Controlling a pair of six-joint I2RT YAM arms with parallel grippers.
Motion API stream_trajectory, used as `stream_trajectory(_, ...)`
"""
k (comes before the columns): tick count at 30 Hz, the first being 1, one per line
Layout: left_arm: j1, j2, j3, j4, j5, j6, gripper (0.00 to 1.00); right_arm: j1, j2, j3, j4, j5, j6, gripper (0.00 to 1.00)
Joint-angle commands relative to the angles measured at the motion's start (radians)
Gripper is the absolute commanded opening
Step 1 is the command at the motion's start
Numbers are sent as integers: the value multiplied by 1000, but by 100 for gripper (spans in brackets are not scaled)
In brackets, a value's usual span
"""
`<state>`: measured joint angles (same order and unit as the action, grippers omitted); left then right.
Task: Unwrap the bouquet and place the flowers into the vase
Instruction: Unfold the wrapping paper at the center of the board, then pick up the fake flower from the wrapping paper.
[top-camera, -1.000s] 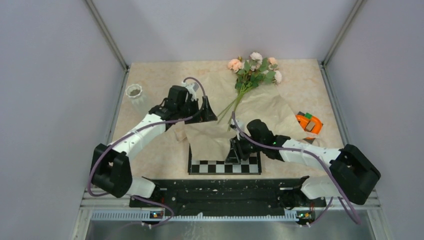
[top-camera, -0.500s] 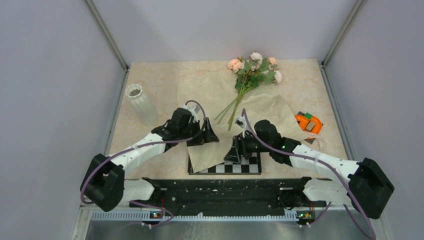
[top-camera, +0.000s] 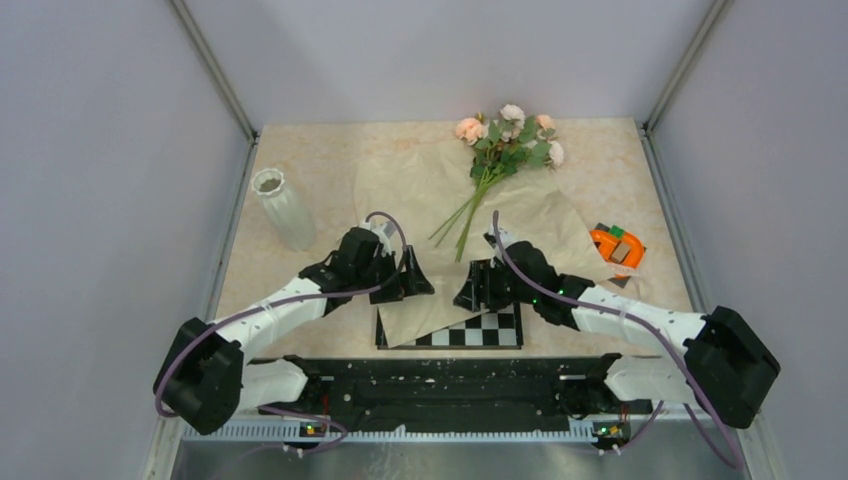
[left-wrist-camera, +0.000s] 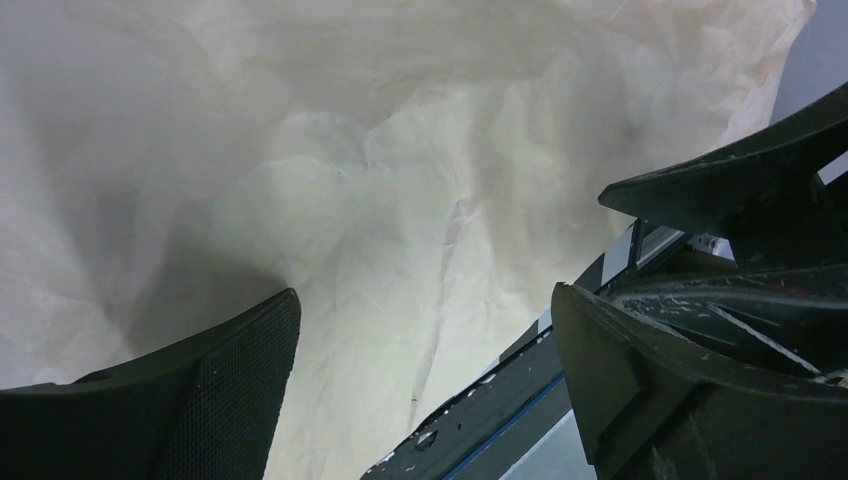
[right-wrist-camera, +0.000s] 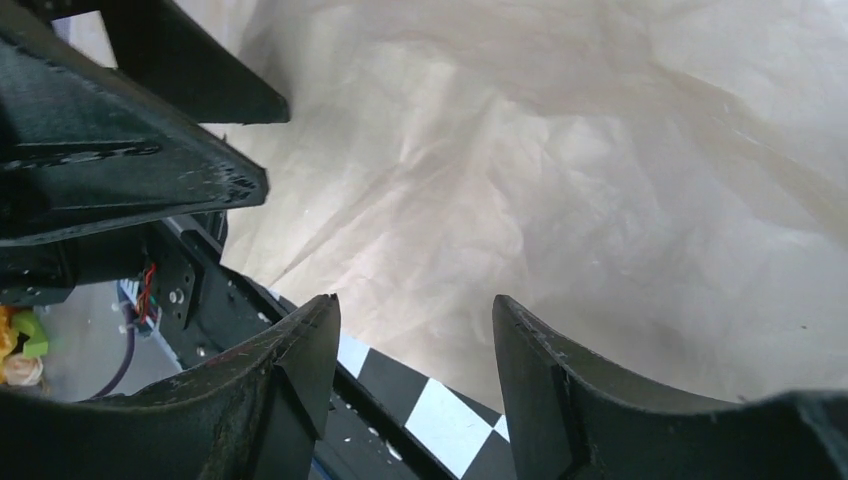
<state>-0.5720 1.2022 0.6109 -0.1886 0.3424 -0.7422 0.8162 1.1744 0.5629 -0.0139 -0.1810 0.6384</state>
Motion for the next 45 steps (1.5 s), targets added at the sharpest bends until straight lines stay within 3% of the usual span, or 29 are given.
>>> stream_trajectory(1,-5,-45,-17,-8,-17,13,99,13,16,-24,-41,69,45,60)
stream_trajectory(12,-3,-68,-11,-79,-55,53,99,12,1,-100,-9,46,128,64)
stream_trajectory(20,-2,-55,150,-117,-120,113,99,-6,-106,69,-195,132,48,72)
stream_trajectory(25,-3,54,327,-131,-169,207,99,-159,-125,184,-317,103,-34,73)
stream_trajectory(35,-2,411,722,-130,-167,421,97,-566,-82,245,-286,-48,-108,66)
stream_trajectory(41,-2,653,929,-173,-155,476,88,-641,-82,222,-267,-75,-105,64)
stream_trajectory(45,-4,759,1002,-178,-160,492,67,-651,-85,180,-248,-94,-91,63)
